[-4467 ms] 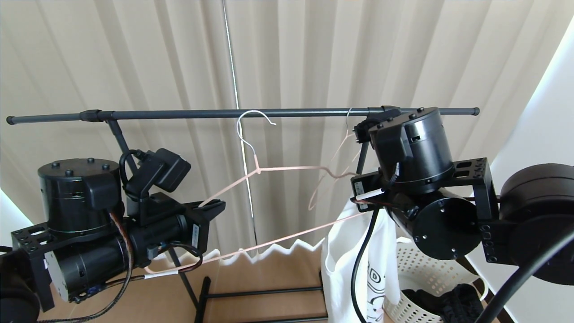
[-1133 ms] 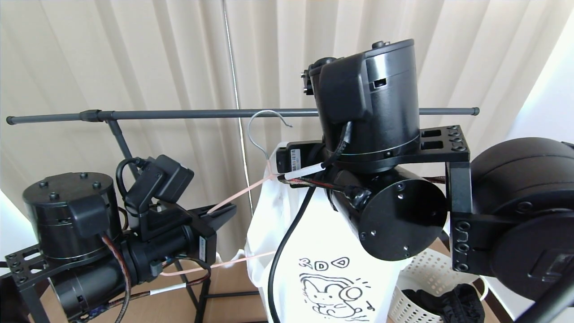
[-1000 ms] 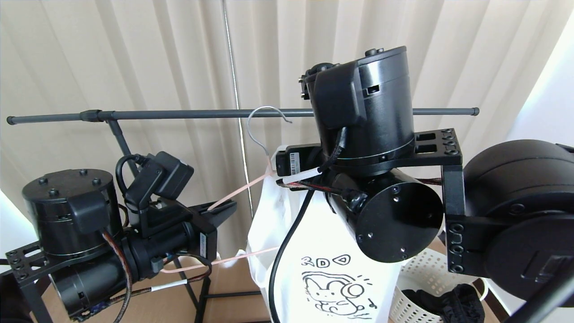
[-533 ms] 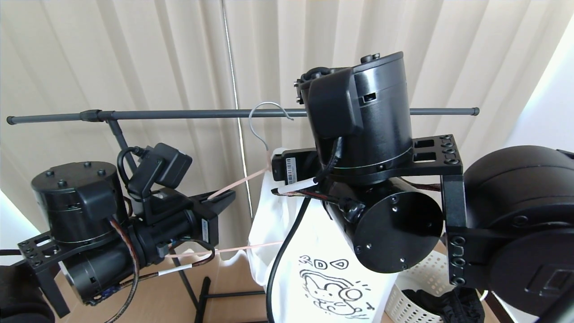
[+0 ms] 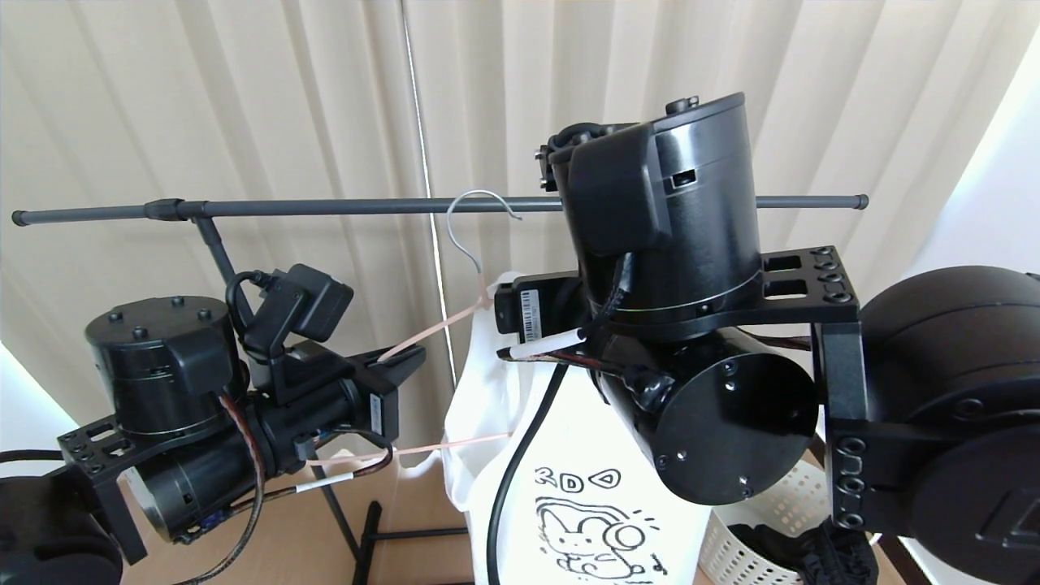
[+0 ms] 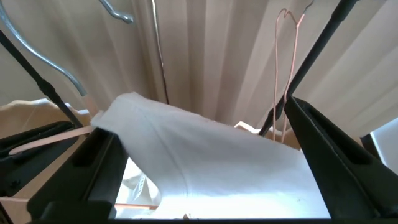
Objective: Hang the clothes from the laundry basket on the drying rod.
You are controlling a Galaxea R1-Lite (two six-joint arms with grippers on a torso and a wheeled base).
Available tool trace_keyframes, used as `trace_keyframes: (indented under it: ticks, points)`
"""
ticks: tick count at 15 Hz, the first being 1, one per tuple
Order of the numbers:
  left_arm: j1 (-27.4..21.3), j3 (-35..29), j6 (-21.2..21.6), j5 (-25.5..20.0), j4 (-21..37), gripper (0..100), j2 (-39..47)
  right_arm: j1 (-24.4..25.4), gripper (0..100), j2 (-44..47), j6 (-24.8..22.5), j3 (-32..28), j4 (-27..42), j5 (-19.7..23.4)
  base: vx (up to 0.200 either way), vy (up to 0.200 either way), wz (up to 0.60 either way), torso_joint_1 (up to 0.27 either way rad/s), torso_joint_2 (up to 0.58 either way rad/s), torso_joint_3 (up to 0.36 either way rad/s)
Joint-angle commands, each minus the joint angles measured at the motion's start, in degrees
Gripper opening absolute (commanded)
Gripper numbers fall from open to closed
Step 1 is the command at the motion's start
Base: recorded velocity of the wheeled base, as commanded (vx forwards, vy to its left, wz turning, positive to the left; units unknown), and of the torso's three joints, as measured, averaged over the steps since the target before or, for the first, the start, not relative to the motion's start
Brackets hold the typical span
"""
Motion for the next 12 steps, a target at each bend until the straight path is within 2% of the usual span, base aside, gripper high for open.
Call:
trace_keyframes:
  ticks: [1,7,12]
  points:
    - [0.0,0.2,0.0,0.0,0.1,0,0.3,0.1,100,-0.4,0.0,0.0,-0.1,0.0,0.0,0.0,0.0,0.0,0.0,0.0]
    - [0.4,-1.0,0.0,0.1,-0.5,0,1.9,1.2,100,-1.3,0.1,1.2,-0.3,0.0,0.0,0.0,0.0,0.0,0.0,0.0]
    - [0.4,-1.1,0.0,0.0,-4.0,0,2.1,1.2,100,-3.5,0.1,4.4,-0.1,1.2,0.0,0.0,0.0,0.0,0.0,0.0]
